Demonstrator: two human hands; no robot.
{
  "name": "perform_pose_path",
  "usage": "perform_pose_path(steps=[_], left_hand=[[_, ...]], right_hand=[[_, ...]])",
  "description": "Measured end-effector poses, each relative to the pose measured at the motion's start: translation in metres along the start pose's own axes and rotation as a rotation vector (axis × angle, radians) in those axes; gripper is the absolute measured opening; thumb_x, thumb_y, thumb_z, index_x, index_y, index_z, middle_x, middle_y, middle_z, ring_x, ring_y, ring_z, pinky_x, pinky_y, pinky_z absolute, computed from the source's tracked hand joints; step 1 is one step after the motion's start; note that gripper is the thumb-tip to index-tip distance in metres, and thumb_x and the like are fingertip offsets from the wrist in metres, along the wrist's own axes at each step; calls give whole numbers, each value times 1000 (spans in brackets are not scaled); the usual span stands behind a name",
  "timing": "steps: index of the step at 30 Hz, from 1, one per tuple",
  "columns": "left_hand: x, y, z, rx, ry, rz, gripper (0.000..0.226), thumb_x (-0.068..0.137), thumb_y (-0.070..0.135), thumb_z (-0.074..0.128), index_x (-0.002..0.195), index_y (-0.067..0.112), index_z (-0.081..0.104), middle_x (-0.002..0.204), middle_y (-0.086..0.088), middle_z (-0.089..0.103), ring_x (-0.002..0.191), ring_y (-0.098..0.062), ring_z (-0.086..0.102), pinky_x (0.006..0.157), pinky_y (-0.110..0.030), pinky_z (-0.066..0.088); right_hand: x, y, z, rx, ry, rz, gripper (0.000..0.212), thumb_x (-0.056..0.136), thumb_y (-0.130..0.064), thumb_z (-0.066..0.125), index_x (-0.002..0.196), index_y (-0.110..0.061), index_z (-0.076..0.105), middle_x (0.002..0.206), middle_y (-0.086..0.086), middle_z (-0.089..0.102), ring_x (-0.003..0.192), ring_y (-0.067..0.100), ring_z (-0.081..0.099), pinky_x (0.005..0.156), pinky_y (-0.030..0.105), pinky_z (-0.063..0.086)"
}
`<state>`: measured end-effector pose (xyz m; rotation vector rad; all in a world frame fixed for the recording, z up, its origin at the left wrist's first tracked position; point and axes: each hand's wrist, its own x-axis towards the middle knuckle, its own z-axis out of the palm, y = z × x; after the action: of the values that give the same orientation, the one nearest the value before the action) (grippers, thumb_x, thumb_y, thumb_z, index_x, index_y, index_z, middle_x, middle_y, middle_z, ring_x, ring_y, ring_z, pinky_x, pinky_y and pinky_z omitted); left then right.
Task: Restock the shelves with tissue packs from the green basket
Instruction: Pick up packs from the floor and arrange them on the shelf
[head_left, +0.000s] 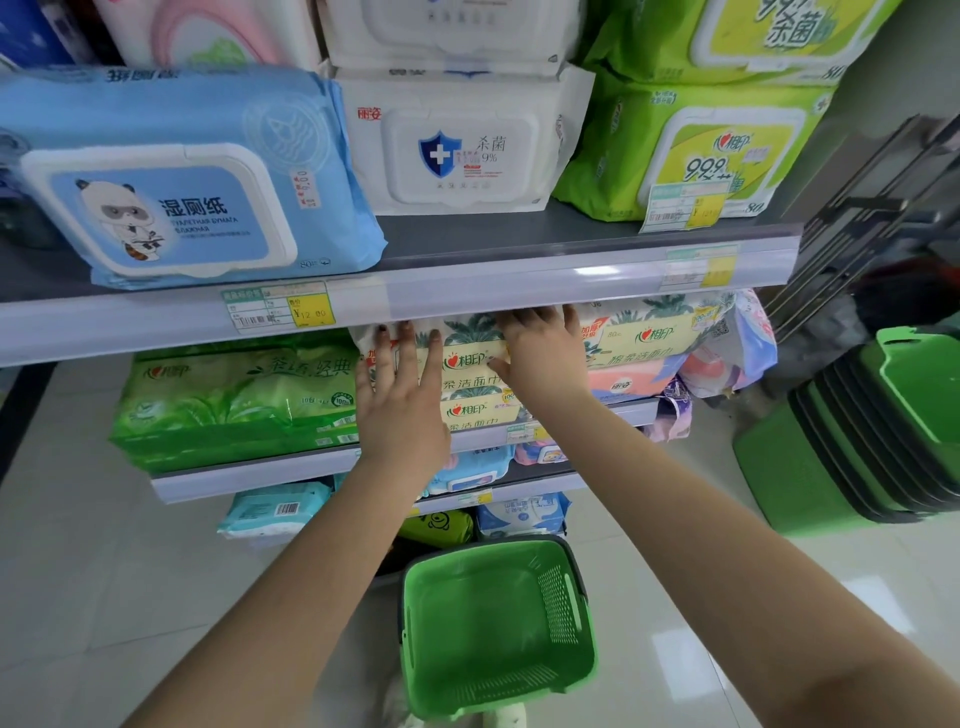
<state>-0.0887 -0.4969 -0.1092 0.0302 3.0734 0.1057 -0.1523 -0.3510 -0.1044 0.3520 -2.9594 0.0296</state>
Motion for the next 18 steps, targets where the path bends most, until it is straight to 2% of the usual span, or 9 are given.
perform_pose_path(steps=[4,7,8,11,12,16,18], left_hand=[[-10,3,-1,-33,48,36,91,87,39,54,148,24,-12,155,-11,-19,143,-32,-15,115,-47,-4],[-21,15,4,-104,68,96,91,88,41,54,148,24,-12,155,-11,-19,143,-31,-14,115,-46,-5],[-24,20,6,-124,54,119,91,88,42,54,148,25,-13,155,-10,-19,143,-31,-15,115,-45,-5],[-30,38,14,-133,16,199,88,90,43,50,147,24,-14,156,-9,-17,143,-31,-14,115,-45,-5],[-31,43,17,-118,11,226,87,91,44,49,147,24,-14,156,-9,-17,143,-31,-14,115,-44,-5],[-31,63,23,-137,23,311,89,88,40,55,148,22,-8,157,-11,-9,144,-33,-6,115,-46,-1],[-32,74,25,-140,27,352,90,84,38,62,149,20,3,157,-13,1,144,-36,4,115,-48,6]], right_hand=[[-15,-1,-2,10,-16,3,72,88,-42,56,147,-22,22,148,3,36,143,27,14,116,50,-1],[-35,-1,0,19,-45,1,77,90,-40,54,150,-20,11,156,4,17,146,26,1,115,51,-1],[-41,0,4,20,-37,2,77,88,-39,57,149,-20,14,156,5,18,146,26,5,115,51,3],[-59,7,13,-12,66,41,80,69,-36,78,138,-16,44,145,9,42,137,30,35,108,56,26],[-64,12,16,-14,87,56,79,67,-35,80,136,-16,47,143,8,45,134,30,39,107,56,27],[-82,30,14,-16,71,98,76,74,-30,74,141,-18,40,149,5,38,138,27,32,111,55,18],[-91,40,14,-53,60,133,80,66,-32,80,137,-18,45,143,5,46,134,27,40,107,56,26]])
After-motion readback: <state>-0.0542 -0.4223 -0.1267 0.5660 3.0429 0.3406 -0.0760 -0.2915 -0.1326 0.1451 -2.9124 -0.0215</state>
